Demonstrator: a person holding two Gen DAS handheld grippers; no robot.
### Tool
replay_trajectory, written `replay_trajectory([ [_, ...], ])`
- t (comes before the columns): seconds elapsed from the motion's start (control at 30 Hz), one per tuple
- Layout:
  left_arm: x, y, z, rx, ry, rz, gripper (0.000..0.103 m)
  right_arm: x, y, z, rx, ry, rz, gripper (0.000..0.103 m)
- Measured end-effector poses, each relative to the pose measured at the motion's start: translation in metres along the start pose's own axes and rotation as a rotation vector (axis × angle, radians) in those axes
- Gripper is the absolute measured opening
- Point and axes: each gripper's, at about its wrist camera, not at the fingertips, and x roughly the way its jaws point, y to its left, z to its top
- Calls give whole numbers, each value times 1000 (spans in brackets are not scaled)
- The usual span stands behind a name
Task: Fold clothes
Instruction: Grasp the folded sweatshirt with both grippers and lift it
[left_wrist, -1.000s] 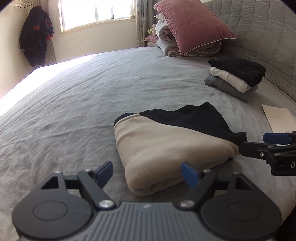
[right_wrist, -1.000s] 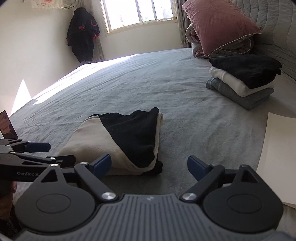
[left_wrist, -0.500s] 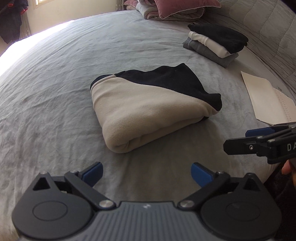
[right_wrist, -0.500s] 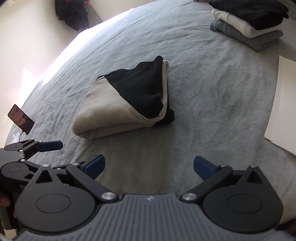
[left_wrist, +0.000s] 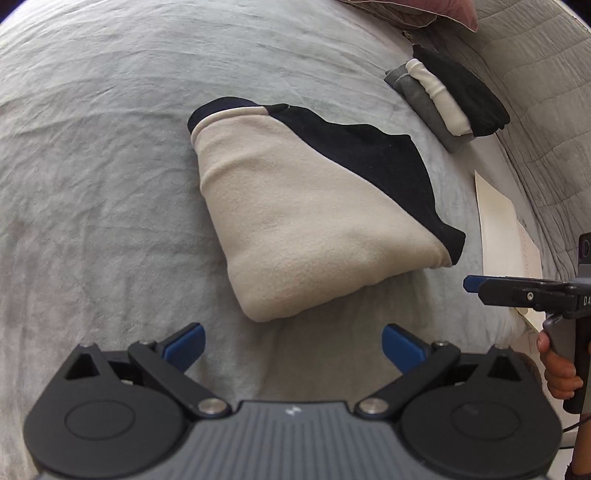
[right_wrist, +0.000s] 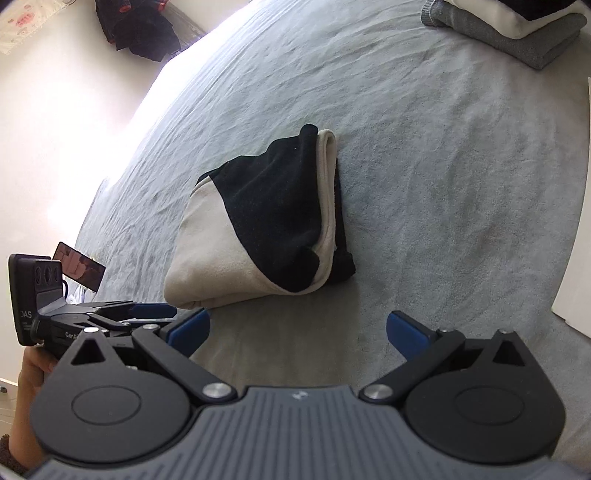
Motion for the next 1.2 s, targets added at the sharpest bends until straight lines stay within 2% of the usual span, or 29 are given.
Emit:
replay_trajectory([
  [0.07,0,11,5,-42,-14,-51,102,3,-4,9,41,2,50,103],
  [0.23,2,40,14,-201,-104,-201,102,18,-16,28,131,-26,103,103],
  [0.37,9,51,17,-247,-174,-233,100,35,-27,36,197,-41,130,102],
  [0.47,13,54,19,-260,-218,-245,96,46,-31,37,210,-51,140,92],
  [0.67,21,57,25,-267,-265,-252,79,53,-33,40,196,-86,175,82],
  [0.7,24,55,27,-274,-271,-243,72,55,-32,40,194,-92,176,79],
  [0.77,27,52,32,-286,-283,-220,66,56,-29,39,184,-103,173,74],
  [0.83,26,43,38,-265,-300,-188,54,54,-25,38,157,-115,162,62],
  [0.9,22,33,46,-226,-307,-158,48,50,-19,37,117,-131,156,56],
  [1.03,9,12,72,-139,-334,-109,41,37,-14,39,96,-167,177,51],
  [1.2,-4,-14,115,-91,-379,-93,41,10,-11,54,98,-268,203,50],
])
